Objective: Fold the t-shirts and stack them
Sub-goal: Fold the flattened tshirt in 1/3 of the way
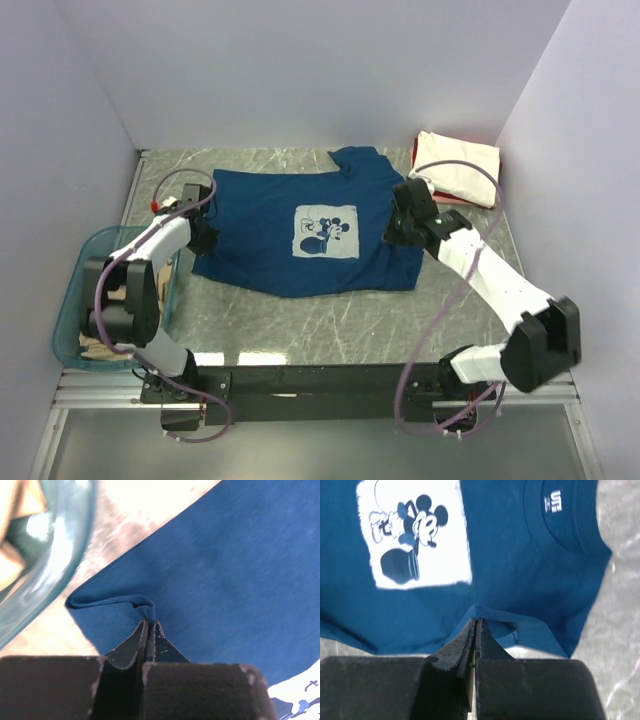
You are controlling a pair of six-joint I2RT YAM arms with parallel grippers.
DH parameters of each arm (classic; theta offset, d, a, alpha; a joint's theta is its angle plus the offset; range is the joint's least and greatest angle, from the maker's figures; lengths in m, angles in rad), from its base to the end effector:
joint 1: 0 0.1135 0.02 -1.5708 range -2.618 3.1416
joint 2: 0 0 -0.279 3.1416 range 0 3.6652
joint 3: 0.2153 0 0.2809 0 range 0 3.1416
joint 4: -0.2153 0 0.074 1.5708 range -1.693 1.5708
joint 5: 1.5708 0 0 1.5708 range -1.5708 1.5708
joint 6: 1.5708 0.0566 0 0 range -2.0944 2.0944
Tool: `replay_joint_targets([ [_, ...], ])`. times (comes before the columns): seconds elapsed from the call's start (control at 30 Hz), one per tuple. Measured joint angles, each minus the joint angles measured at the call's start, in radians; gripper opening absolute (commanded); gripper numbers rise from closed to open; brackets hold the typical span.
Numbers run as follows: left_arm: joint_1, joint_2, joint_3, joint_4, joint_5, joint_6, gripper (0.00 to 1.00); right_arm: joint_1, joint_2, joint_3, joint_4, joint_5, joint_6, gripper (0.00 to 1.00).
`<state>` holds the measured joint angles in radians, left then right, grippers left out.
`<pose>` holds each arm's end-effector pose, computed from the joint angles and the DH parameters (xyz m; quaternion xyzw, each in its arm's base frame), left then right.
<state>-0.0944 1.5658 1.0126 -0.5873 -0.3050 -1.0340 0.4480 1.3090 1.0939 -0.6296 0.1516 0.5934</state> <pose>0.3371 -0.0148 0.1831 -0.4660 0.8463 0.0126 0.2577 0.2876 0.1287 0.2859 0.0945 0.9277 0.1148 0.3424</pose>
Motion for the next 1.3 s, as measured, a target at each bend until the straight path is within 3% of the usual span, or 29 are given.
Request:
replay_joint_targets([
  [0.27,0.001,0.141,0.14,-0.016,0.0,0.0,0.01,-0.129,0.195,0.088,0.073,-0.09,-0.083,0.0],
  [0.5,0.035,0.164,0.161,-0.018,0.001,0.001,0.01,-0.22,0.239,0.098,0.114,-0.148,-0.104,0.0],
  [1.3,0.139,0.165,0.203,-0.016,0.05,0.021,0.01,-0.292,0.332,0.254,0.13,-0.188,-0.121,0.0],
])
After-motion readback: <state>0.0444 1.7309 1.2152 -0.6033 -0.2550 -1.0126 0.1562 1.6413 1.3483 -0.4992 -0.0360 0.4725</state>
